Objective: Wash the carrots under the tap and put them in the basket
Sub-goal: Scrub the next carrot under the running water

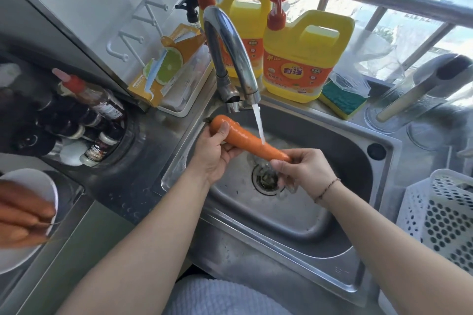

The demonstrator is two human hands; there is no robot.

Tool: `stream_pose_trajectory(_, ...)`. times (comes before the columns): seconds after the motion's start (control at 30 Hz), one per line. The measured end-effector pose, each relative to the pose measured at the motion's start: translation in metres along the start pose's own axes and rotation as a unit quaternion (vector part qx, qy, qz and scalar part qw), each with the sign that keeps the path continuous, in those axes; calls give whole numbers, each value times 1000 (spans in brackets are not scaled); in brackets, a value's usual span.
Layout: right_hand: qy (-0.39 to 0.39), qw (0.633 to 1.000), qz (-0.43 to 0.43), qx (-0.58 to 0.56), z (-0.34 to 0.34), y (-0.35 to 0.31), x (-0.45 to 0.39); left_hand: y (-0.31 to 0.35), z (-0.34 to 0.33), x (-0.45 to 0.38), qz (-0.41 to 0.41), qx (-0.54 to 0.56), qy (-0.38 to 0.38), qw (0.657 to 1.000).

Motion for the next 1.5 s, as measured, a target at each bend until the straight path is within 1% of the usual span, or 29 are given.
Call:
stream_pose_trajectory(0.07,-30,997,-41,-57,-5,-5,-2,2,2,2,-22,5,-20,1000)
stream_pose_trajectory(0.13,-39,984,-74,-157,-10,-10,-5,7,4,5,-33,17,-40,999)
stream_pose_trajectory(0.17,-33,977,-75,-196,-13,-12,-7,10,5,6,-35,20,-48,998)
stream_pose_trajectory(0.2,-21,977,-57,-206,-13,-14,-9,13,7,7,-35,22,-54,998)
stream_pose_trajectory(0.23,-4,983,-27,-182,-13,-14,-11,16,8,6,-34,23,-54,998)
stream_pose_trajectory(0.3,46,995,34,-78,-14,-14,-11,18,8,7,-35,23,-46,998)
stream_pose_trajectory(0.4,128,986,84,66,-11,-13,-11,15,9,6,-38,30,-25,999)
stream_pose_trajectory(0.47,166,965,145,144,-9,-13,-10,11,9,5,-31,40,-22,998)
stream_pose_trajectory(0.53,176,923,233,251,-10,-15,-8,7,9,4,-22,46,-29,998)
stream_pose_trajectory(0.57,178,907,258,280,-11,-14,-7,5,9,4,-20,46,-34,998)
stream_pose_trajectory(0.6,170,917,241,270,-11,-13,-9,5,10,3,-20,42,-37,998)
stream_pose_trajectory(0.63,144,943,189,231,-10,-12,-12,5,11,3,-23,36,-36,998)
stream_pose_trajectory(0.67,98,969,120,191,-8,-9,-16,5,12,4,-25,29,-36,999)
stream_pose_trajectory(0.73,-20,993,4,115,-9,-9,-20,7,12,5,-25,15,-51,998)
stream_pose_trajectory(0.77,-62,996,-42,49,-10,-9,-21,7,10,6,-23,9,-65,998)
stream_pose_trajectory(0.83,-110,980,-134,-92,-16,-9,-18,7,3,9,-10,0,-94,995)
stream_pose_trajectory(0.9,-122,968,-172,-138,-23,-4,-16,7,-3,10,-10,-12,-110,994)
stream_pose_trajectory(0.93,-109,976,-155,-103,-25,-2,-17,9,-4,9,-14,-16,-106,994)
stream_pose_trajectory(0.97,-85,989,-116,-40,-26,-2,-18,11,-4,8,-21,-17,-95,995)
stream_pose_trajectory(1.0,-57,996,-58,40,-24,-2,-20,13,-4,6,-29,-20,-82,996)
stream_pose_trajectory(1.03,-30,992,8,118,-23,-4,-21,16,-3,4,-36,-21,-64,997)
stream_pose_trajectory(1.1,-6,967,128,219,-22,-6,-20,20,-2,-2,-44,-8,-17,999)
stream_pose_trajectory(1.17,13,943,195,270,-22,-4,-18,19,-3,-6,-41,12,13,999)
stream_pose_trajectory(1.27,53,912,273,301,-21,-5,-18,15,-11,-6,-20,36,28,999)
stream_pose_trajectory(1.33,65,883,300,354,-22,-7,-19,9,-15,-9,8,48,50,998)
stream_pose_trajectory(1.37,68,863,294,405,-22,-8,-21,5,-16,-11,26,47,64,996)
stream_pose_trajectory(1.43,43,815,229,531,-23,-13,-25,1,-16,-13,57,43,103,992)
stream_pose_trajectory(1.47,13,803,184,566,-25,-14,-28,0,-15,-14,62,39,119,990)
stream_pose_trajectory(1.5,-6,813,150,563,-26,-14,-30,-1,-14,-14,63,33,129,989)
Point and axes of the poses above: each hand's wrist, its own x-axis away from the middle knuckle, its own z-axis out of the back of the hand, y = z × x, the point moved 3 cm from there along -x, towards the middle knuckle, and after that the axes turned 15 degrees about z, right-handed, at the moved point
